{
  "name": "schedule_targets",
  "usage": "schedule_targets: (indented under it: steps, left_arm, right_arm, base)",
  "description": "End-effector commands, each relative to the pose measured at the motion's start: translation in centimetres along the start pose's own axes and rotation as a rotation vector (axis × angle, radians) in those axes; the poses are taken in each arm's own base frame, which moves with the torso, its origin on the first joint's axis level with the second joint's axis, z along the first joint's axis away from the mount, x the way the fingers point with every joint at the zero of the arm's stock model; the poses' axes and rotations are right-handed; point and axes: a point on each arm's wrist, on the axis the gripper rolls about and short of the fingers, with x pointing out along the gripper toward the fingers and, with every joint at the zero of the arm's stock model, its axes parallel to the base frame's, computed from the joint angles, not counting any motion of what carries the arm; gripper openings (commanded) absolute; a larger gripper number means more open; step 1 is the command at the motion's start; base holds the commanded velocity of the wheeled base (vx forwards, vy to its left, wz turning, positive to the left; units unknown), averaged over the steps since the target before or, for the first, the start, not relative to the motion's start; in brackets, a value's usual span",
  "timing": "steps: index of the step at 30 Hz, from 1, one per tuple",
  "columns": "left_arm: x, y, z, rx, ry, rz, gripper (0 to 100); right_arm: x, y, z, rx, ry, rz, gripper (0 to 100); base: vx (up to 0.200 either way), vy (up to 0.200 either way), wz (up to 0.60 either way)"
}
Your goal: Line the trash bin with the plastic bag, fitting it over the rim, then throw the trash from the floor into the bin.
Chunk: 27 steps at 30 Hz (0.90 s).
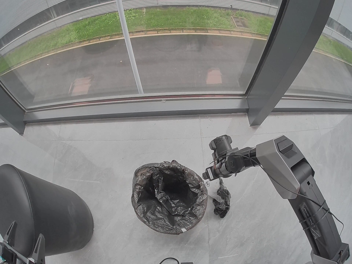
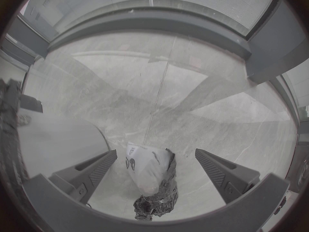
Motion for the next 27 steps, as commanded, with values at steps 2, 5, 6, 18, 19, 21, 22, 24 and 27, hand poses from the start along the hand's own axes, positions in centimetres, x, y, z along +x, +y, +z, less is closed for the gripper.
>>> schedule_targets:
  steps: [2,5,6,18,19,21,22,24,27]
  left_arm:
    - [0.0,0.0,-0.4,0.0,-0.001,0.001,100]
    - [0.0,0.0,-0.4,0.0,-0.001,0.0,100]
    - [0.0,0.0,-0.4,0.0,-0.001,0.001,100]
    - [0.0,0.0,-0.4,0.0,-0.001,0.0,100]
    - [0.0,0.0,-0.4,0.0,-0.001,0.001,100]
    - [0.0,0.0,-0.4,0.0,-0.001,0.0,100]
    - [0.0,0.0,-0.4,0.0,-0.001,0.001,100]
    - [0.0,0.0,-0.4,0.0,-0.001,0.001,100]
    - [0.0,0.0,-0.4,-0.002,-0.001,0.001,100]
  right_arm:
    - [2.1,0.4,-2.1,-0.012,0.059,-0.005,100]
    - [2.6,0.3,-2.6,-0.01,0.073,-0.009,100]
    - [2.7,0.4,-2.7,-0.008,0.075,-0.011,100]
    - [3.4,-0.4,-3.4,0.088,0.09,-0.062,100]
    - [3.4,-0.4,-3.4,0.09,0.09,-0.064,100]
    - [3.4,-0.3,-3.4,0.09,0.092,-0.062,100]
    - [3.4,-0.3,-3.4,0.09,0.092,-0.062,100]
    - [3.4,-0.1,-3.4,0.087,0.093,-0.061,100]
    - [3.4,0.1,-3.6,0.082,0.106,-0.059,100]
  base:
    - [0.0,0.0,0.0]
    - [0.0,0.0,0.0]
    - [0.0,0.0,0.0]
    - [0.0,0.0,0.0]
    - [0.0,0.0,0.0]
    - [0.0,0.0,0.0]
    - [0.0,0.0,0.0]
    - [0.0,0.0,0.0]
    - [0.0,0.0,0.0]
